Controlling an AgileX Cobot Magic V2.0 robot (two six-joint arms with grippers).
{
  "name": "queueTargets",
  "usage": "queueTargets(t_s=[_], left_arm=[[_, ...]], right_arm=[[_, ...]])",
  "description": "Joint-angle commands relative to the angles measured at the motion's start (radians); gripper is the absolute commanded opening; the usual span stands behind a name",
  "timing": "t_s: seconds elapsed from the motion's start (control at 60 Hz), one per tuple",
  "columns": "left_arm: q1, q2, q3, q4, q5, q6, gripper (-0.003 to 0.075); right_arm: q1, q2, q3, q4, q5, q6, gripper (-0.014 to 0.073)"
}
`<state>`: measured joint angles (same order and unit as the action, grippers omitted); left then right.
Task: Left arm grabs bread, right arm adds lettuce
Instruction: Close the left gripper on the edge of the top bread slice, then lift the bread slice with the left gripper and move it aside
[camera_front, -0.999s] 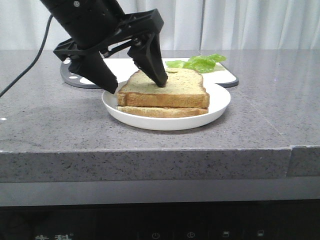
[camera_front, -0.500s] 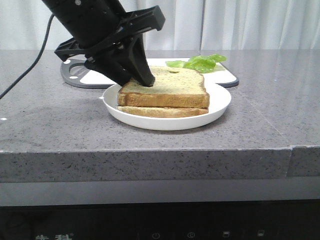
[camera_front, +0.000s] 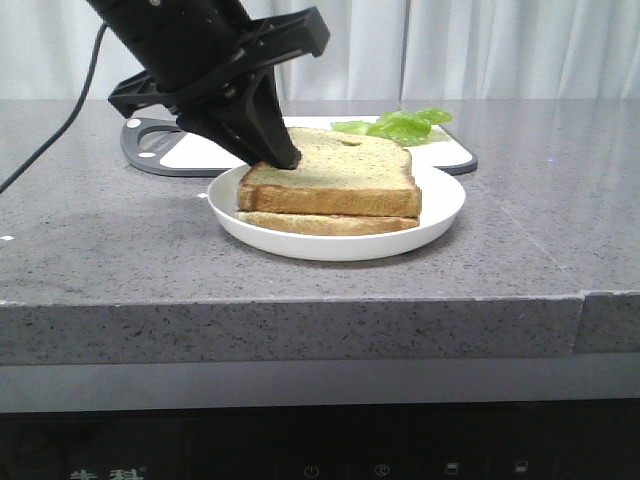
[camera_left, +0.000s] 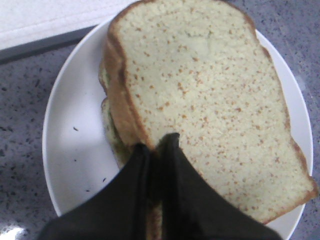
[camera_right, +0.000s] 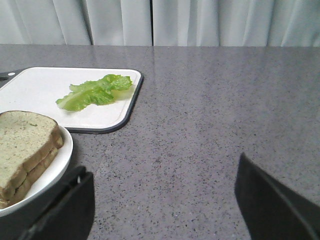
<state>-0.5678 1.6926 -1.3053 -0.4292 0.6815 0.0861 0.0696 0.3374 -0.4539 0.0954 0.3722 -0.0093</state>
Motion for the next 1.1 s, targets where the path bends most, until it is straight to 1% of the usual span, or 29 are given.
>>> queueTargets(t_s=[0.0, 0.266, 0.35, 0.433, 0.55, 0.666, 0.849, 0.966, 1.082], left_arm=[[-0.003, -0.079, -0.022, -0.028, -0.026, 0.000, -0.0020], [-0.003, -0.151, -0.022, -0.044, -0.079, 0.000, -0.0020], [-0.003, -0.179, -0.022, -0.035, -0.120, 0.000, -0.0020], [-0.003, -0.214, -0.018, 0.004, -0.182, 0.000, -0.0021], [-0.003, -0.287, 0.018, 0.103, -0.290, 0.000, -0.0021], [-0.003, -0.386, 0.118, 0.175, -0.420, -0.002, -0.0021], [0.005, -0.574, 0.352, 0.244, -0.588, -0.002, -0.0021], [0.037, -0.676, 0.465, 0.246, -0.624, -0.002, -0.0021], [0.099, -0.771, 0.563, 0.263, -0.624, -0.002, -0.0021]], right_arm=[[0.000, 0.015, -0.039, -0.007, -0.087, -0.004, 0.0591], [0.000, 0.015, -0.039, -0.007, -0.087, -0.004, 0.0591], [0.000, 0.015, -0.039, -0.007, -0.087, -0.004, 0.0591], [0.000, 0.015, -0.039, -0.007, -0.087, -0.004, 0.0591], [0.000, 0.015, -0.039, -0.007, -0.087, -0.004, 0.0591], [0.000, 0.015, -0.039, -0.007, -0.087, -0.004, 0.0591], [0.000, 0.015, -0.039, -0.007, -0.089, -0.004, 0.0591], [0.000, 0.024, -0.039, -0.007, -0.078, -0.004, 0.0591], [0.000, 0.066, -0.041, -0.007, -0.078, -0.004, 0.0591]])
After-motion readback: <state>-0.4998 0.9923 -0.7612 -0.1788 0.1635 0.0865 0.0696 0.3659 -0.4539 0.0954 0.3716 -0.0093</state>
